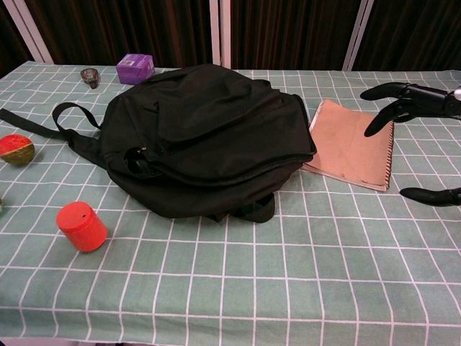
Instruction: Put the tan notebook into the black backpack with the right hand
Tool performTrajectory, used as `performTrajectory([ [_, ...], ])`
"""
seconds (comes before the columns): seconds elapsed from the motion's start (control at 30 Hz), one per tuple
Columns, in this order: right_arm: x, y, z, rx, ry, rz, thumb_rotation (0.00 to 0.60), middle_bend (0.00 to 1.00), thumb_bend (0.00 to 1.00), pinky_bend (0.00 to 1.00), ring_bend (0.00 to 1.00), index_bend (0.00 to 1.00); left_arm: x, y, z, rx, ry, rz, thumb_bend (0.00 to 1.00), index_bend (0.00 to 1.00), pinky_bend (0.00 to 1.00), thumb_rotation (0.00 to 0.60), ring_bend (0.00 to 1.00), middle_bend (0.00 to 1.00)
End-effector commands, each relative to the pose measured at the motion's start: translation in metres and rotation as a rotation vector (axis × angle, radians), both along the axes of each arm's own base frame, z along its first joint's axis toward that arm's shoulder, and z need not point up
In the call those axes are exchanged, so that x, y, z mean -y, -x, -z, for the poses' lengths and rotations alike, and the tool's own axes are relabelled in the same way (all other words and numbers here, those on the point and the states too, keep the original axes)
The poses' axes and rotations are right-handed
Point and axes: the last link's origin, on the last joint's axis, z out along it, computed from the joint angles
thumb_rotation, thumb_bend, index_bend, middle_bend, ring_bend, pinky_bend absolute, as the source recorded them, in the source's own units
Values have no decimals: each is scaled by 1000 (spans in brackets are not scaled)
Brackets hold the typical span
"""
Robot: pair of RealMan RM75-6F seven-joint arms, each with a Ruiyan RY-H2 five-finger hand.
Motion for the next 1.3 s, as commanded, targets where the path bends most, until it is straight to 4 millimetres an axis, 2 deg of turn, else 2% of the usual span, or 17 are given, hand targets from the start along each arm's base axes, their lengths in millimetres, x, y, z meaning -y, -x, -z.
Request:
performTrajectory([
  [0.03,6,-7,7,-13,-7,-16,600,277,208,188,98,100,3,-9,1,-6,-1,31,160,207,249,600,176,193],
  [0.17,6,0,4,-38,9,1,600,277,212,188,98,100,1,-3,-1,-43,-5,4,161,207,248,600,177,193],
  [0.27,-2,22,-14,-83,52,54,600,277,211,188,98,100,-5,13,-3,-82,-10,-64,161,207,248,600,177,193],
  [0.47,-41,70,-75,-119,200,192,600,286,212,210,102,124,-11,61,-6,-163,28,-246,160,207,249,600,177,193],
  [0.63,-65,94,-121,-75,328,266,600,320,212,243,124,154,-4,84,11,-267,89,-313,160,220,249,600,176,193],
  [0.73,-68,97,-134,-74,373,269,600,320,212,242,124,154,3,80,30,-304,143,-299,161,221,249,600,176,193],
  [0.83,-64,95,-138,-70,389,254,600,320,212,243,124,154,7,67,54,-328,211,-262,160,220,249,600,176,193],
  [1.13,-47,85,-130,-75,391,217,600,316,211,243,124,156,1,31,129,-444,343,-208,159,220,249,600,177,193],
  [1.3,-45,86,-129,-73,398,225,600,315,212,243,125,158,2,16,155,-487,362,-198,159,220,249,600,176,193],
])
